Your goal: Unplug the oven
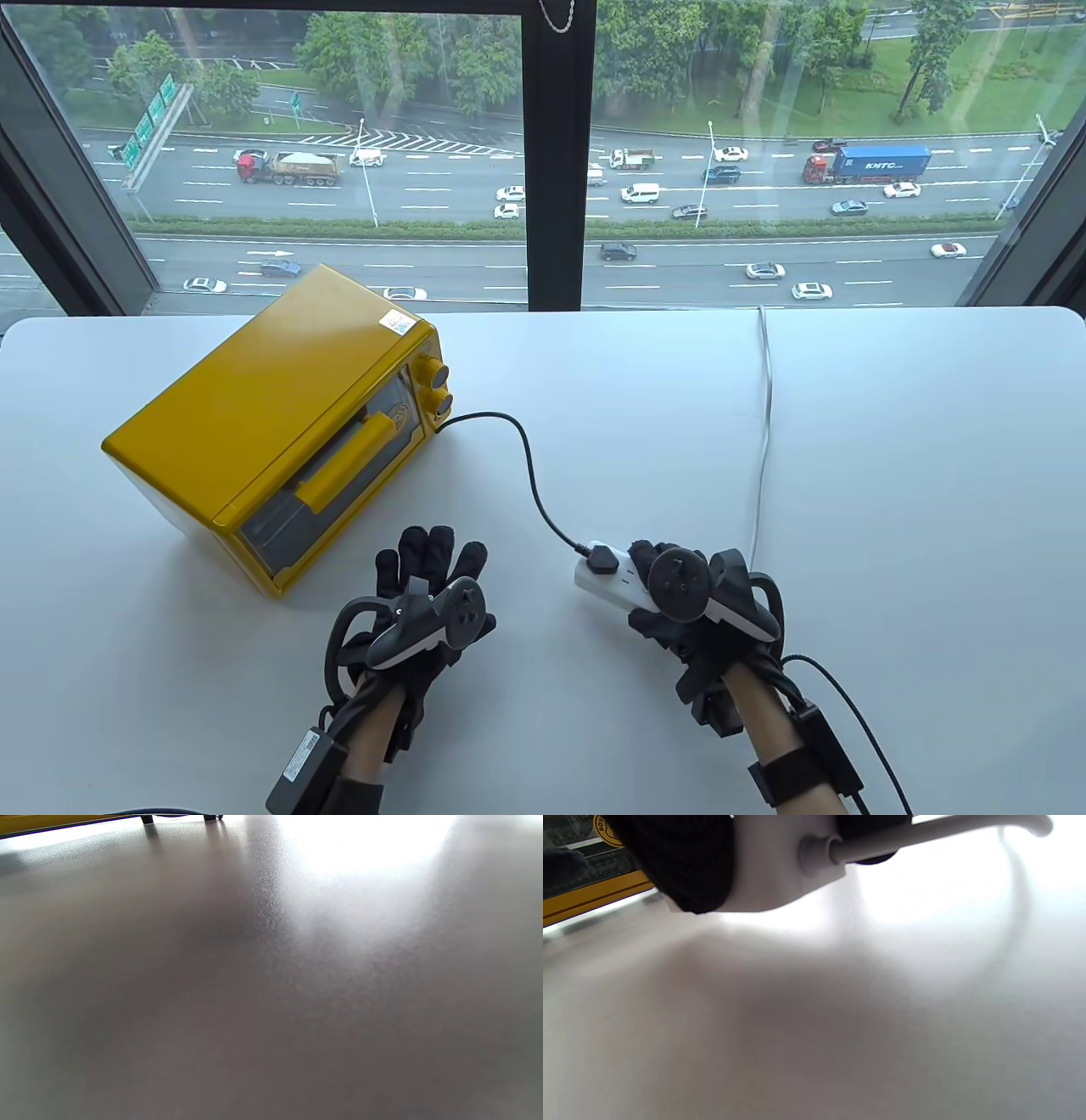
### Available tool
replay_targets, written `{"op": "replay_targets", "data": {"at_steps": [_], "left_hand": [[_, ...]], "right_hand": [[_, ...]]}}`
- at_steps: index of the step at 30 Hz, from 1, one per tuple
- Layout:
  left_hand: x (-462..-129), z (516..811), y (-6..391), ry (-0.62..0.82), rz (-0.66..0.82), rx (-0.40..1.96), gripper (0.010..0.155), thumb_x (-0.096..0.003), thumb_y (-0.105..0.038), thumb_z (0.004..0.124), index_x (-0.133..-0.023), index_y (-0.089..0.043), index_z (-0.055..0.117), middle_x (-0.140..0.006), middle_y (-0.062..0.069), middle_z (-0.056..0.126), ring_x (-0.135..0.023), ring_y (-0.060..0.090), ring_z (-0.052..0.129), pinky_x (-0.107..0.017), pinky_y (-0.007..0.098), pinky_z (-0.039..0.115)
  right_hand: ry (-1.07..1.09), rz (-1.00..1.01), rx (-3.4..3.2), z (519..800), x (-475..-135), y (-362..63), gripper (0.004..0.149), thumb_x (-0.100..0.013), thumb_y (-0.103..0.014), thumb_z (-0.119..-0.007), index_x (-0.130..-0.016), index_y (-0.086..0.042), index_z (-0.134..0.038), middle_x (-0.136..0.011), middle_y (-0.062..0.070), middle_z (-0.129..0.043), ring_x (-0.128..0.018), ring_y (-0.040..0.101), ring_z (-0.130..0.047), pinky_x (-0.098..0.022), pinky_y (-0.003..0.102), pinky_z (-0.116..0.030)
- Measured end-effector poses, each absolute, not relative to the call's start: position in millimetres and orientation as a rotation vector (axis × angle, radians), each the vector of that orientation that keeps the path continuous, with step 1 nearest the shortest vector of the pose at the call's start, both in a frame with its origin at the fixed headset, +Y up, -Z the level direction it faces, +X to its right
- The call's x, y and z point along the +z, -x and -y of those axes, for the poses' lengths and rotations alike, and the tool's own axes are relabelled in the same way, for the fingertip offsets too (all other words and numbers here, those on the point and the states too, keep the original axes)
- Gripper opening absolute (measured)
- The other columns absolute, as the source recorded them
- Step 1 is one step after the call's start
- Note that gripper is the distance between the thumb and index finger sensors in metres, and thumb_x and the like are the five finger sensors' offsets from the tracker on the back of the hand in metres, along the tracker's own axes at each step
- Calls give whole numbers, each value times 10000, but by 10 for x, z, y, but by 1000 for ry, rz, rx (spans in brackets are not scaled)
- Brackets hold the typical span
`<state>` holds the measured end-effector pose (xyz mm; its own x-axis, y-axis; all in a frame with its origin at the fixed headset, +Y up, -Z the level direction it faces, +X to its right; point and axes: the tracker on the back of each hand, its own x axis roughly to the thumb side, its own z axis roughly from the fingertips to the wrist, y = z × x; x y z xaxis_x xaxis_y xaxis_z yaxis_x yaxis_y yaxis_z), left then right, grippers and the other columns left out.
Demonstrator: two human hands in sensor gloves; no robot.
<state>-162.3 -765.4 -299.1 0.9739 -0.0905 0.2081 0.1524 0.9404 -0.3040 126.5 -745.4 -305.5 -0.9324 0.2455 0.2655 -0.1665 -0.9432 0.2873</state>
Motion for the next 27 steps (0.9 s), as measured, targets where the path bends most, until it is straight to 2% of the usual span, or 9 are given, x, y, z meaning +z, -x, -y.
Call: {"op": "replay_targets", "data": {"at_steps": [10,19,24,27], "left_hand": [[-2980,7626,1552,287,253,-97,757,-470,-616,308,-1085,-356,-48,-1183,73,-111,-1092,426,-85,-812,598,81],[-3101,7521,998,233,457,-93,767,-468,-626,362,-1113,-379,30,-1224,46,-24,-1133,405,-5,-828,592,118],[-3284,7589,565,284,538,-116,761,-452,-631,433,-1135,-407,182,-1259,19,122,-1168,381,100,-840,597,176],[-3389,7654,385,297,550,-130,756,-443,-618,505,-1140,-371,348,-1269,-27,295,-1197,345,229,-849,594,234]], "right_hand": [[-488,-446,2844,7631,-3027,-1206,804,-499,-401,-848,-1118,-205,-374,-1125,145,-486,-957,342,-582,-753,436,-619],[-465,-484,2757,7674,-3077,-1279,804,-493,-413,-854,-1114,-233,-376,-1128,114,-484,-953,326,-578,-749,408,-619],[-453,-504,2723,7688,-3098,-1306,801,-491,-420,-855,-1114,-247,-381,-1132,104,-489,-954,321,-570,-749,399,-608],[-447,-508,2713,7690,-3100,-1314,799,-489,-426,-855,-1113,-241,-391,-1132,104,-494,-953,318,-570,-749,392,-605]]}}
